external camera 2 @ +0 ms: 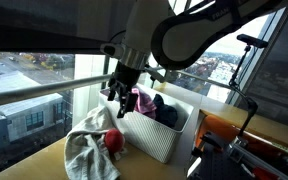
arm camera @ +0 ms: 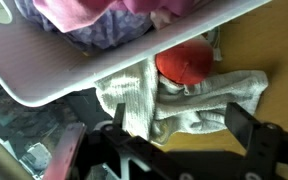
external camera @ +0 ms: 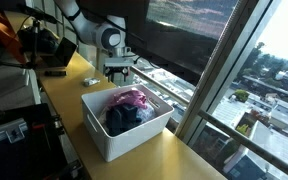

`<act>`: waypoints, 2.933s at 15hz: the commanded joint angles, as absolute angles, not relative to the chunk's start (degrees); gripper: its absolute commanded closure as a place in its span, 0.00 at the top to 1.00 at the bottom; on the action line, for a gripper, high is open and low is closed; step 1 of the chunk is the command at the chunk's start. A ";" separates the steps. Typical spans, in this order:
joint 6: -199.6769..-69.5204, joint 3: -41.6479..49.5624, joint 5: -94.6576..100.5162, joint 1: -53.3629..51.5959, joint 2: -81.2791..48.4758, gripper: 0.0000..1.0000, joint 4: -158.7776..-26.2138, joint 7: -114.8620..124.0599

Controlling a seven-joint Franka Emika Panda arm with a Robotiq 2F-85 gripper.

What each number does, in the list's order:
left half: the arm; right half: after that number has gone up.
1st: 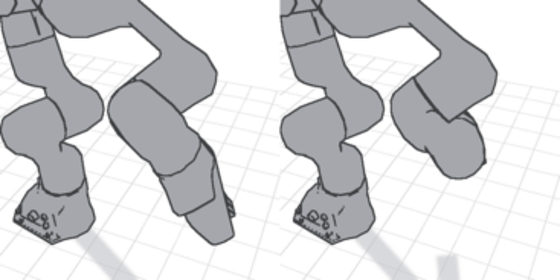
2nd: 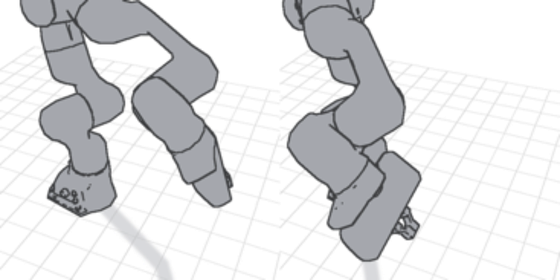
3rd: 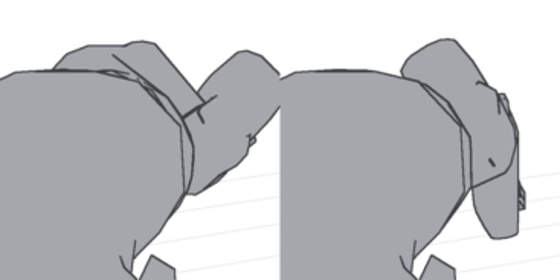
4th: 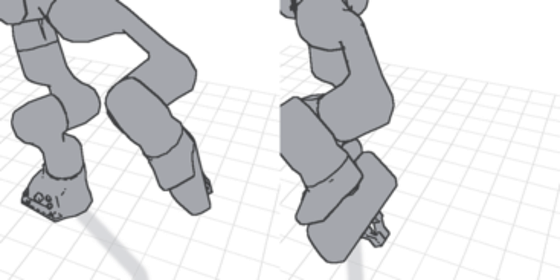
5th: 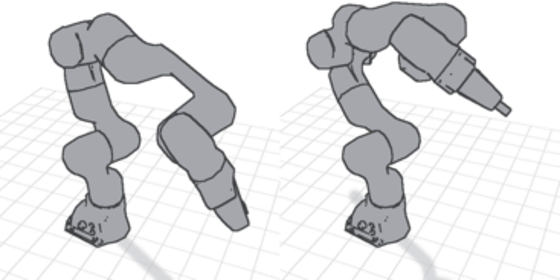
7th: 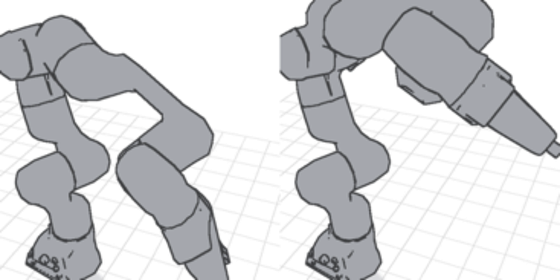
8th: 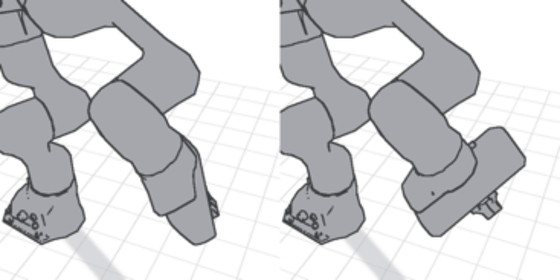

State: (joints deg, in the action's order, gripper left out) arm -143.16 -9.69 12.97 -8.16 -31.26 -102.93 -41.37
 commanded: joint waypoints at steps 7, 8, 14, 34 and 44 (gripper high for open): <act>-142.77 -8.28 26.61 -20.38 -39.94 1.00 -95.28 -32.16; -141.89 -8.31 27.96 -21.67 -42.17 1.00 -92.46 -31.66; -134.56 -5.66 31.20 -25.58 -57.17 1.00 -73.71 -30.64; -109.27 -13.11 14.33 -13.32 -54.33 0.00 -65.84 -46.72; -109.18 -16.30 -3.19 2.04 -29.75 0.03 -82.08 -59.30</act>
State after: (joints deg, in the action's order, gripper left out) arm -108.06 -16.01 2.86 -2.04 -38.32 -75.20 -55.05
